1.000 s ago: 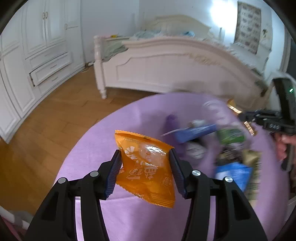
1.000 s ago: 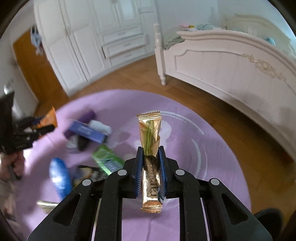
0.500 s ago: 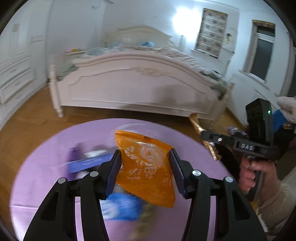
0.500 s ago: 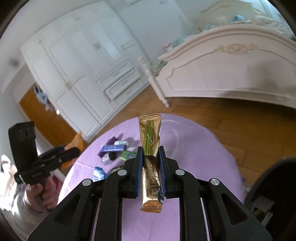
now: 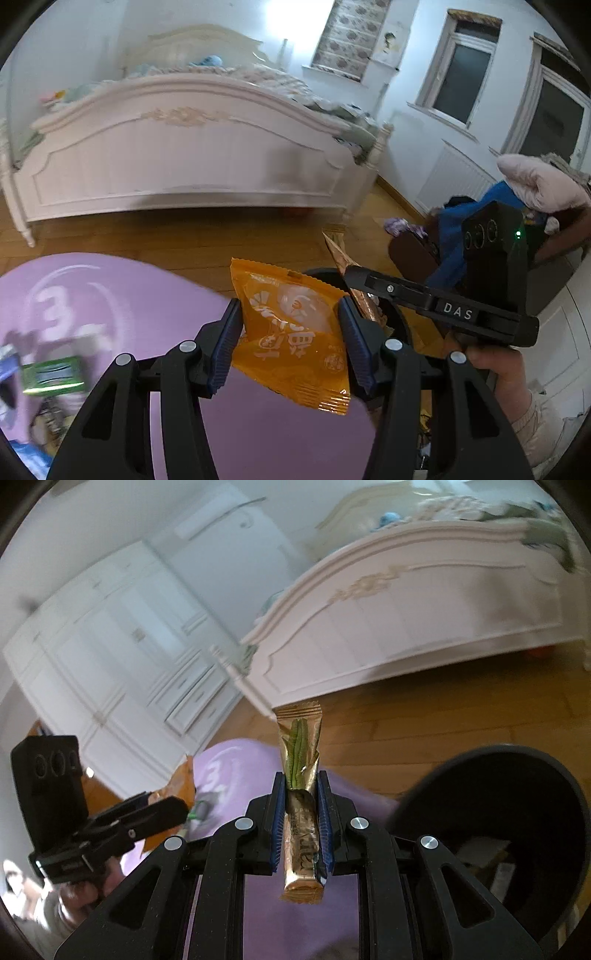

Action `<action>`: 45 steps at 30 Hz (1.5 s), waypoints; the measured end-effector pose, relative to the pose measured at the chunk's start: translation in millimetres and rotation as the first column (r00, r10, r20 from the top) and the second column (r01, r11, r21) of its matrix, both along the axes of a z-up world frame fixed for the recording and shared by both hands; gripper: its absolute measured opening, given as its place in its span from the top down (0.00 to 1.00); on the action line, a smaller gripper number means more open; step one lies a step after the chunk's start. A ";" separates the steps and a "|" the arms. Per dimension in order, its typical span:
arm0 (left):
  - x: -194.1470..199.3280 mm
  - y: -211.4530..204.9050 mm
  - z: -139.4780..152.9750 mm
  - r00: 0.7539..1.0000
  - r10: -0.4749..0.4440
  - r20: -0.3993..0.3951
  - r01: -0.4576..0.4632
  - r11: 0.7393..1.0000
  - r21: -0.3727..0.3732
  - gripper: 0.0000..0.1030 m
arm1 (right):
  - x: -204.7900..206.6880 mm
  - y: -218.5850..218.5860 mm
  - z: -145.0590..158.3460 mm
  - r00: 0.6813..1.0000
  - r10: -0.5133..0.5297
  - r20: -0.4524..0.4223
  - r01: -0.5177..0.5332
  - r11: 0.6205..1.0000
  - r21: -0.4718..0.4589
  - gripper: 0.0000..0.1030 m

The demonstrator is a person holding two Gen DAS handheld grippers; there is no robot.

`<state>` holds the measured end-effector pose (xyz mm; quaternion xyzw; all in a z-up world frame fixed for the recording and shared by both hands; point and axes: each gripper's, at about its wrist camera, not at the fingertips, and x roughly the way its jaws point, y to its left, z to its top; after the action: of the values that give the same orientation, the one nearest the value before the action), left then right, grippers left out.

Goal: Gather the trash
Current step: 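Carry the orange bag and gold wrapper over the black bin with both tools, then open both tools to drop the orange bag and gold wrapper into the bin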

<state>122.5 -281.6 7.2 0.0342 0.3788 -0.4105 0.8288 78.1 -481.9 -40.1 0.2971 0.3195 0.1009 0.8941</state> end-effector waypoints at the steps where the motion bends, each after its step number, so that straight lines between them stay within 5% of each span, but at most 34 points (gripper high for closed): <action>1: -1.9 -5.8 -3.2 1.000 -0.007 -0.004 0.007 1.000 0.002 0.48 | -3.5 -5.1 -2.4 1.000 -0.010 -0.002 0.010 1.000 0.002 0.83; 22: -9.6 -108.2 -53.8 0.981 -0.146 -0.128 0.152 0.988 0.036 0.46 | -36.3 -81.4 -70.3 0.977 -0.180 -0.112 0.185 0.982 0.037 0.83; 24: -12.5 -112.8 -52.5 0.982 -0.154 -0.108 0.160 0.986 0.050 0.36 | -37.8 -85.2 -74.1 0.975 -0.186 -0.123 0.192 0.981 0.037 0.78; 27: -16.6 -115.5 -48.8 0.984 -0.162 -0.077 0.167 0.985 0.054 0.23 | -40.5 -86.9 -75.2 0.970 -0.208 -0.129 0.213 0.977 0.025 0.58; 39: -21.6 -70.9 -28.5 0.993 -0.109 -0.048 0.111 0.994 0.025 0.23 | -34.5 -64.3 -66.6 0.973 -0.192 -0.126 0.194 0.981 -0.002 0.48; 42: -23.9 -41.6 -20.2 0.998 -0.054 -0.028 0.054 0.998 0.012 0.10 | -30.6 -46.3 -56.0 0.979 -0.169 -0.111 0.169 0.986 -0.011 0.39; 45: -27.2 -11.2 -10.8 1.000 0.000 -0.003 0.000 1.000 0.008 0.08 | -25.5 -26.6 -44.0 0.987 -0.136 -0.090 0.135 0.991 -0.019 0.35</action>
<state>95.3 -292.8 -3.6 0.0369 0.3815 -0.4091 0.8281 52.7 -508.5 -84.1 0.3167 0.3395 0.0243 0.8853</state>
